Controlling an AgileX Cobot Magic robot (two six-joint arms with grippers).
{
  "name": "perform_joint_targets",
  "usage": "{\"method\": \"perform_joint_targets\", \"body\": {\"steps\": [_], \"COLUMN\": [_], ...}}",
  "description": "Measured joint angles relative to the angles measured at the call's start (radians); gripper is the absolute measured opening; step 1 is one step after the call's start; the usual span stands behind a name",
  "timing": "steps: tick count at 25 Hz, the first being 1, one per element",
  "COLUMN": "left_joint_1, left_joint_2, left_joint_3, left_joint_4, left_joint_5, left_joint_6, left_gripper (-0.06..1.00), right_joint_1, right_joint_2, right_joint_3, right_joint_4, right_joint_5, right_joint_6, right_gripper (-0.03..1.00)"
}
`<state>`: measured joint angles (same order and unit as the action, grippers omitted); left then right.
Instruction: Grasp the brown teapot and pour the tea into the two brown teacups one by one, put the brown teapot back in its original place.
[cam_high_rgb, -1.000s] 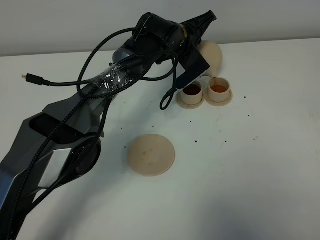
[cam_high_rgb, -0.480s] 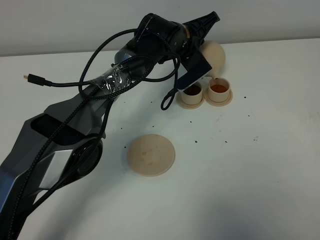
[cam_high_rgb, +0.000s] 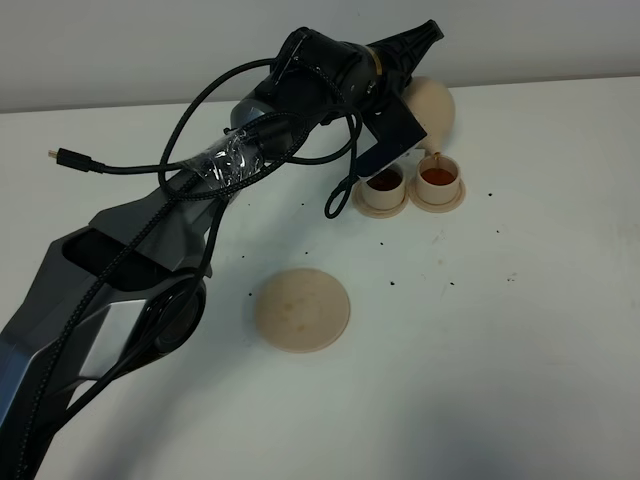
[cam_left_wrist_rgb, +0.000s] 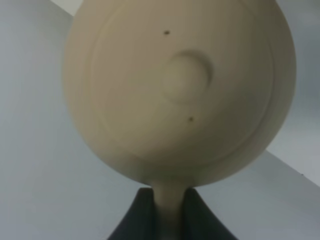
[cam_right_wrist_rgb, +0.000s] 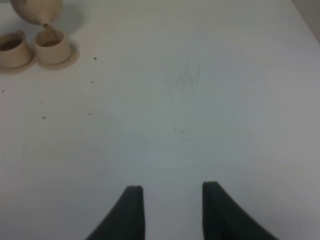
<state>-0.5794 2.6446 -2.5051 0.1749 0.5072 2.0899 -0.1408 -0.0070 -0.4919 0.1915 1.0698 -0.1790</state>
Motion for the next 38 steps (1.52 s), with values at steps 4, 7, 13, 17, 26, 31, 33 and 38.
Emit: {"method": "perform_joint_targets", "body": {"steps": [4,7,13,17,26,31,33,38], "left_joint_1": [-0.004,-0.004,-0.004,-0.004,-0.004,-0.004,-0.004,-0.004], "left_joint_2": [0.0,0.0,0.0,0.0,0.0,0.0,0.0,0.0], "left_joint_3": [0.0,0.0,0.0,0.0,0.0,0.0,0.0,0.0], "left_joint_4": [0.002,0.003,0.006,0.006,0.008,0.009,0.009,0.009], "left_joint_5": [-0.007,-0.007,-0.013,-0.014,-0.024,-0.03,-0.034,-0.04], "left_joint_6": [0.002,0.001,0.001,0.001,0.001,0.002,0.002,0.003], "left_gripper": [0.15,0.15,0.15,0.15,0.15,0.15,0.15,0.15], "right_joint_1": [0.0,0.0,0.0,0.0,0.0,0.0,0.0,0.0], "right_joint_2": [0.0,0.0,0.0,0.0,0.0,0.0,0.0,0.0], "right_joint_3": [0.0,0.0,0.0,0.0,0.0,0.0,0.0,0.0], "right_joint_4": [0.0,0.0,0.0,0.0,0.0,0.0,0.0,0.0], "right_joint_5": [0.0,0.0,0.0,0.0,0.0,0.0,0.0,0.0], "right_joint_6": [0.0,0.0,0.0,0.0,0.0,0.0,0.0,0.001], "right_gripper": [0.31,0.31,0.31,0.31,0.31,0.31,0.31,0.31]}}
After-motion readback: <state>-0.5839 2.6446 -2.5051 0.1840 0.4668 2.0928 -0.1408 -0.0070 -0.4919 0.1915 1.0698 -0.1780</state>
